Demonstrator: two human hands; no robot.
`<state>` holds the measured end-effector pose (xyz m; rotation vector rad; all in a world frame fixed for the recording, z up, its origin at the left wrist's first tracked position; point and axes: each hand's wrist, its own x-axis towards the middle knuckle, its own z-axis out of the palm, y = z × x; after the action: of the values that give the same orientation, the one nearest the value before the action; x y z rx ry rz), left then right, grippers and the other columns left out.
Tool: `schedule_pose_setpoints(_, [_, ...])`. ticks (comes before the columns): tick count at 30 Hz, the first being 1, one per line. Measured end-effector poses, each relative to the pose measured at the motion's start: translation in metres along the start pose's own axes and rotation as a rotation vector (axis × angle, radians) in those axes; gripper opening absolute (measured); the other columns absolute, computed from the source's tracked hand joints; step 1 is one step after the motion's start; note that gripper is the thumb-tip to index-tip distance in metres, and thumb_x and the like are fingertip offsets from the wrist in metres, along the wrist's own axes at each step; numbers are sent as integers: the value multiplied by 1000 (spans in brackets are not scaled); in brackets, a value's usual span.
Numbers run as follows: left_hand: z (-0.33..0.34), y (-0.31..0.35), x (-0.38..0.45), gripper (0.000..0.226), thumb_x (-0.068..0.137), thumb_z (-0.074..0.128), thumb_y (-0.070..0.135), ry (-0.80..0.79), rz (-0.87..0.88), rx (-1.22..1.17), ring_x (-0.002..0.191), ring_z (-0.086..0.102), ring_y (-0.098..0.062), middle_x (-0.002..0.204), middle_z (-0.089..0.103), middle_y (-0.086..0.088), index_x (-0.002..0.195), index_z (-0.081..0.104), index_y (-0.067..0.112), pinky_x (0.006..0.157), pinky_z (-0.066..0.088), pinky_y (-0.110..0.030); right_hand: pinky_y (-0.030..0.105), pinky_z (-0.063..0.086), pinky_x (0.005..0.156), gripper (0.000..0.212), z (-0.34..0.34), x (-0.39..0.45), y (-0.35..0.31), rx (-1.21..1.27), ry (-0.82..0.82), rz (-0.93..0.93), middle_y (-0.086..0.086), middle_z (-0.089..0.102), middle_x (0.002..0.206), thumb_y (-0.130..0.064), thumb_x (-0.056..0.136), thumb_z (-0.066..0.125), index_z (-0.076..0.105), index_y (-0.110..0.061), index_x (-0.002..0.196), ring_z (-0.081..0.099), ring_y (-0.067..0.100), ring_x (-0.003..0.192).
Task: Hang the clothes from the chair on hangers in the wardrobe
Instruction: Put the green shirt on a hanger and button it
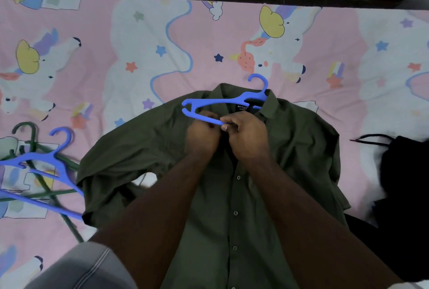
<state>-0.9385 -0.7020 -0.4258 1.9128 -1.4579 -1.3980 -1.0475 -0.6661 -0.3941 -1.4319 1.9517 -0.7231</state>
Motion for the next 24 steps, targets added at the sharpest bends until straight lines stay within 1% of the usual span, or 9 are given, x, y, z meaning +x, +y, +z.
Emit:
schedule_pose_setpoints(2, [10, 3, 2, 3, 91, 58, 11, 9, 25, 9, 62, 50, -2, 74, 57, 5, 93, 56, 12, 53, 38, -12, 25, 42, 86, 18, 0, -2, 4, 4, 8, 11, 3, 72, 96, -6, 84, 69, 78, -13, 98, 62, 20, 94])
schedule_pose_setpoints(6, [25, -3, 8, 31, 101, 43, 5, 29, 22, -13, 54, 33, -6, 64, 39, 4, 73, 37, 18, 50, 33, -18, 31, 47, 92, 20, 2, -5, 12, 23, 15, -2, 3, 72, 99, -6, 84, 70, 78, -12, 101, 64, 20, 95])
schedule_pose_setpoints(9, [20, -4, 13, 15, 98, 49, 8, 20, 29, 87, 58, 41, -12, 69, 48, -3, 84, 46, 12, 50, 35, -22, 32, 48, 93, 21, 3, -7, 15, 25, 25, -19, 2, 73, 100, -7, 84, 71, 78, -13, 103, 64, 20, 96])
schedule_pose_setpoints(11, [11, -4, 18, 15, 92, 55, 9, 48, -32, 69, 59, 49, -16, 69, 54, -3, 78, 52, 14, 53, 43, -24, 31, 48, 92, 20, 2, -8, 15, 30, 44, -31, 2, 73, 99, -7, 84, 71, 78, -12, 102, 64, 19, 95])
schedule_pose_setpoints(13, [-7, -4, 22, 21, 89, 54, 9, 124, -176, -176, 59, 55, -20, 64, 56, -3, 70, 53, 17, 55, 45, -30, 30, 48, 91, 19, 2, -10, 14, 19, 55, -37, 3, 73, 98, -6, 85, 70, 78, -11, 101, 64, 19, 94])
schedule_pose_setpoints(16, [-45, -5, 19, 15, 90, 54, 12, 267, -288, -460, 49, 48, -14, 58, 55, 0, 76, 60, 15, 43, 35, -23, 31, 48, 89, 18, 6, -10, 15, -5, 43, -16, 3, 73, 98, -6, 85, 70, 77, -11, 101, 64, 20, 93])
schedule_pose_setpoints(18, [-66, -4, 13, 14, 87, 59, 15, 336, -242, -451, 50, 46, -15, 56, 54, 0, 73, 60, 14, 48, 37, -25, 36, 50, 89, 18, 12, -10, 15, -51, 14, 21, 5, 72, 98, -6, 85, 69, 77, -11, 100, 64, 24, 93])
schedule_pose_setpoints(21, [-75, 2, -1, 8, 83, 62, 23, 401, -88, -254, 64, 58, -14, 69, 64, 4, 80, 66, 17, 66, 46, -27, 39, 50, 86, 19, 25, -8, 13, -171, -95, 82, 11, 69, 100, -6, 87, 64, 76, -10, 101, 63, 30, 93])
schedule_pose_setpoints(24, [-63, 21, -21, 2, 88, 65, 23, 305, 58, -268, 60, 62, -13, 77, 70, 0, 88, 66, 21, 68, 53, -28, 36, 50, 81, 18, 34, -10, 7, -280, -218, 104, 13, 68, 99, -9, 86, 58, 72, -10, 98, 64, 34, 94])
